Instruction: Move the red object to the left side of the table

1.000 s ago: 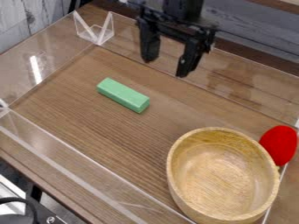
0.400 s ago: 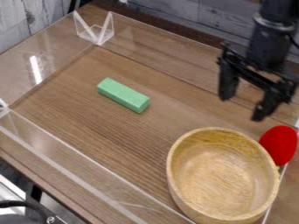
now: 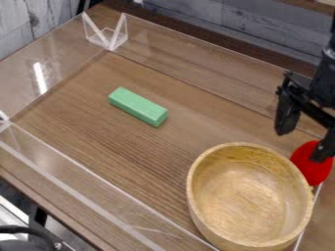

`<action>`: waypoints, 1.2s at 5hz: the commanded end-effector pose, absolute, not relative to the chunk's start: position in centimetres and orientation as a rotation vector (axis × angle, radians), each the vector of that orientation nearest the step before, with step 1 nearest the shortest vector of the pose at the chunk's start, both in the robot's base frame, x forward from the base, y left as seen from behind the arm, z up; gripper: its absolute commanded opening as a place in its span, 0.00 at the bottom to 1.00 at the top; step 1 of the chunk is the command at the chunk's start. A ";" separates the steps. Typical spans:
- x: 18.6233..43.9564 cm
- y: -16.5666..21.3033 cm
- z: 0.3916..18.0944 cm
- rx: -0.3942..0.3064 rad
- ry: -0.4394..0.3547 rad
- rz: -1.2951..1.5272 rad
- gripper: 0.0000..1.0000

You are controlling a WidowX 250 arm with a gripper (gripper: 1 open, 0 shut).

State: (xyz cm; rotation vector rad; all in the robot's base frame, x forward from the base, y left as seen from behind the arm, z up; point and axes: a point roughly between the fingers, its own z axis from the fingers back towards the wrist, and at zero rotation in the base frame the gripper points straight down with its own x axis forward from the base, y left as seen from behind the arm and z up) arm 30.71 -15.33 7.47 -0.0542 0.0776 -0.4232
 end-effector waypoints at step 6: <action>35.8 -15.3 7.0 -0.074 -0.149 -0.469 1.00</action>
